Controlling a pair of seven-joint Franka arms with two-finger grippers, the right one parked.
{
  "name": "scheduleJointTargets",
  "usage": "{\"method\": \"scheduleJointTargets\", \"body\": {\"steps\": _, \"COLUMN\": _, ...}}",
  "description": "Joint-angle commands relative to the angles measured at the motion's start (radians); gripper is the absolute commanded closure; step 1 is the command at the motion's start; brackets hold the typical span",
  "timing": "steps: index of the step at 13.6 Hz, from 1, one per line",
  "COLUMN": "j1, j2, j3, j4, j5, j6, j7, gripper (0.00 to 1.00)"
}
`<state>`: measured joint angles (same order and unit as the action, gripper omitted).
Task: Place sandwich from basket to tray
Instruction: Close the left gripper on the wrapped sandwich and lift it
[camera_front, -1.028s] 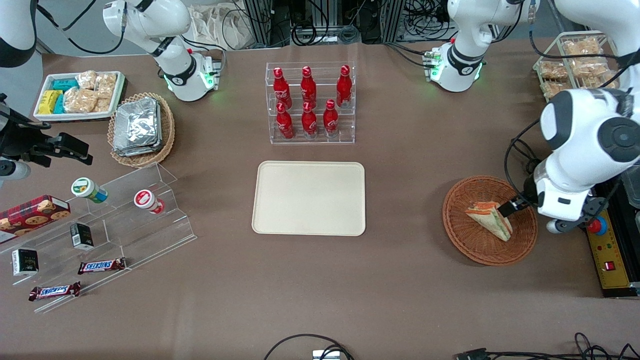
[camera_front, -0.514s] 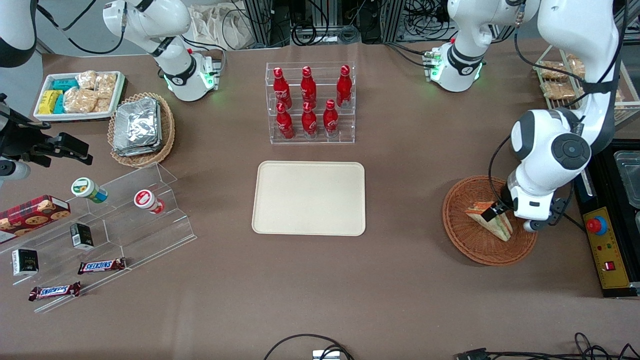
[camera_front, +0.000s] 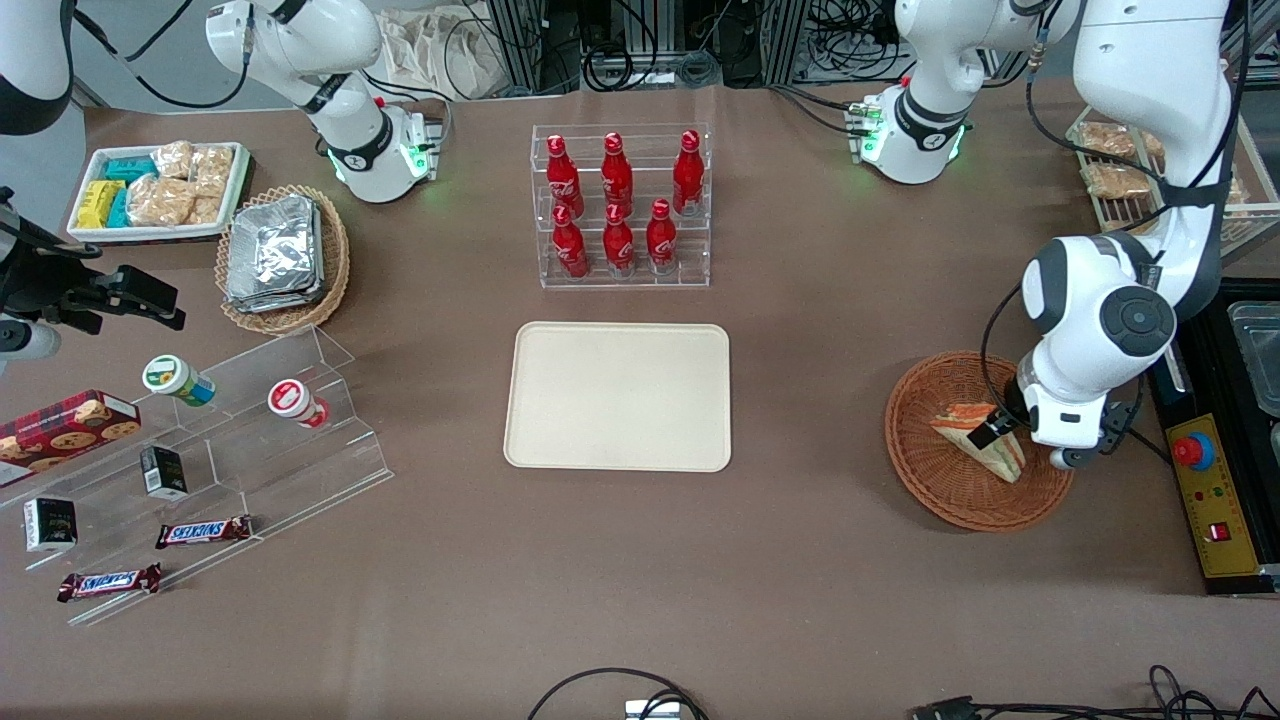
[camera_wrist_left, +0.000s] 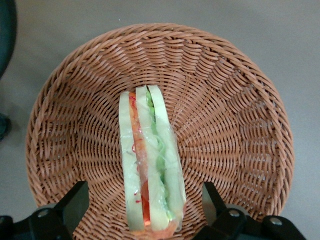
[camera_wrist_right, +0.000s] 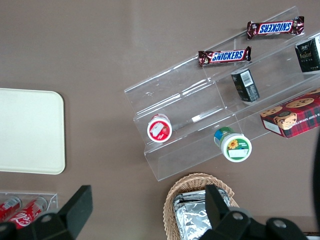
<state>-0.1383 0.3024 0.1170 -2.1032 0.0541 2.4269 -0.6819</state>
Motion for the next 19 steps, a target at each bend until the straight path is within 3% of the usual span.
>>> {"method": "scheduleJointTargets", "body": {"steps": 1, "j1": -0.003, "j2": 0.014, "j3": 0.003, "j4": -0.017, "j5": 0.006, "j6": 0.041, "j7": -0.022, "gripper": 0.00}}
{"method": "scheduleJointTargets", "body": {"steps": 4, "j1": -0.003, "j2": 0.024, "j3": 0.003, "j4": -0.015, "j5": -0.002, "j6": 0.044, "j7": -0.022, "gripper": 0.00}}
{"method": "scheduleJointTargets", "body": {"steps": 5, "j1": -0.003, "j2": 0.026, "j3": 0.003, "j4": -0.015, "j5": -0.004, "j6": 0.046, "j7": -0.022, "gripper": 0.06}}
{"method": "scheduleJointTargets", "body": {"steps": 7, "j1": -0.003, "j2": 0.026, "j3": 0.003, "j4": -0.015, "j5": -0.002, "j6": 0.041, "j7": -0.008, "gripper": 0.32}}
{"method": "scheduleJointTargets", "body": {"steps": 8, "j1": -0.003, "j2": 0.026, "j3": 0.003, "j4": -0.015, "j5": 0.001, "j6": 0.035, "j7": -0.004, "gripper": 0.51}}
{"method": "scheduleJointTargets", "body": {"steps": 11, "j1": -0.003, "j2": 0.023, "j3": 0.003, "j4": -0.012, "j5": 0.012, "j6": 0.005, "j7": 0.001, "gripper": 0.91}}
{"method": "scheduleJointTargets", "body": {"steps": 12, "j1": -0.004, "j2": 0.018, "j3": 0.003, "j4": -0.008, "j5": 0.013, "j6": -0.014, "j7": 0.004, "gripper": 1.00}}
{"method": "scheduleJointTargets", "body": {"steps": 16, "j1": -0.006, "j2": -0.041, "j3": 0.004, "j4": 0.046, "j5": 0.012, "j6": -0.141, "j7": 0.177, "gripper": 1.00}}
{"method": "scheduleJointTargets", "body": {"steps": 19, "j1": -0.030, "j2": -0.101, "j3": 0.001, "j4": 0.167, "j5": 0.010, "j6": -0.357, "j7": 0.371, "gripper": 1.00}}
